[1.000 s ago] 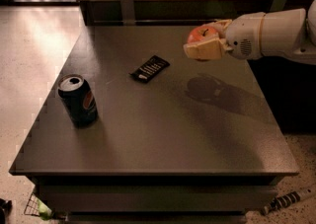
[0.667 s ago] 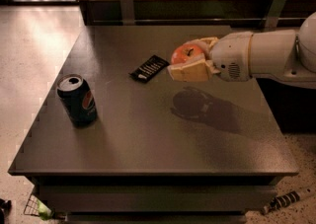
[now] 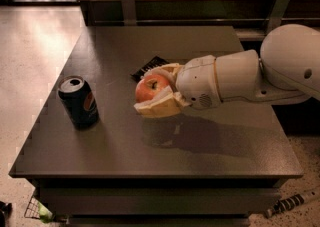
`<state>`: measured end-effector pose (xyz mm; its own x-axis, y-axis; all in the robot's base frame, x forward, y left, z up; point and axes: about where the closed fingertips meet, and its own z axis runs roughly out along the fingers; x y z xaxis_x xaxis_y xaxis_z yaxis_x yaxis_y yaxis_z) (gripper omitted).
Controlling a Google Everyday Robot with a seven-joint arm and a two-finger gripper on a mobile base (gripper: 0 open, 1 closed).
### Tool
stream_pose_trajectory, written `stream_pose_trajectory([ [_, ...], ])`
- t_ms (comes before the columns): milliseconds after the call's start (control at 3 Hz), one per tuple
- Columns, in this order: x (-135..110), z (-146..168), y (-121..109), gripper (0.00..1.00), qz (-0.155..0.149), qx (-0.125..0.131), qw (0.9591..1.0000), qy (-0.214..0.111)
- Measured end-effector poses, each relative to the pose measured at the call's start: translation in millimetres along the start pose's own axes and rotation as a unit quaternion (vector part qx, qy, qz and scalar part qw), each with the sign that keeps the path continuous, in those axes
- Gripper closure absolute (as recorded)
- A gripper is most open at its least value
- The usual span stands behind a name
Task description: Move apple near pepsi can
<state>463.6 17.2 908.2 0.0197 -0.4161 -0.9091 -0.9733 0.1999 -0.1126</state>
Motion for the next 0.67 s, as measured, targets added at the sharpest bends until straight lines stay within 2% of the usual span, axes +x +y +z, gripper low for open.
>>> stream_pose_trajectory([
  [333, 5, 27, 4, 1.00, -0.009, -0.048, 0.9987, -0.016],
  [667, 21, 58, 3, 1.00, 0.013, -0.099, 0.9943, -0.040],
])
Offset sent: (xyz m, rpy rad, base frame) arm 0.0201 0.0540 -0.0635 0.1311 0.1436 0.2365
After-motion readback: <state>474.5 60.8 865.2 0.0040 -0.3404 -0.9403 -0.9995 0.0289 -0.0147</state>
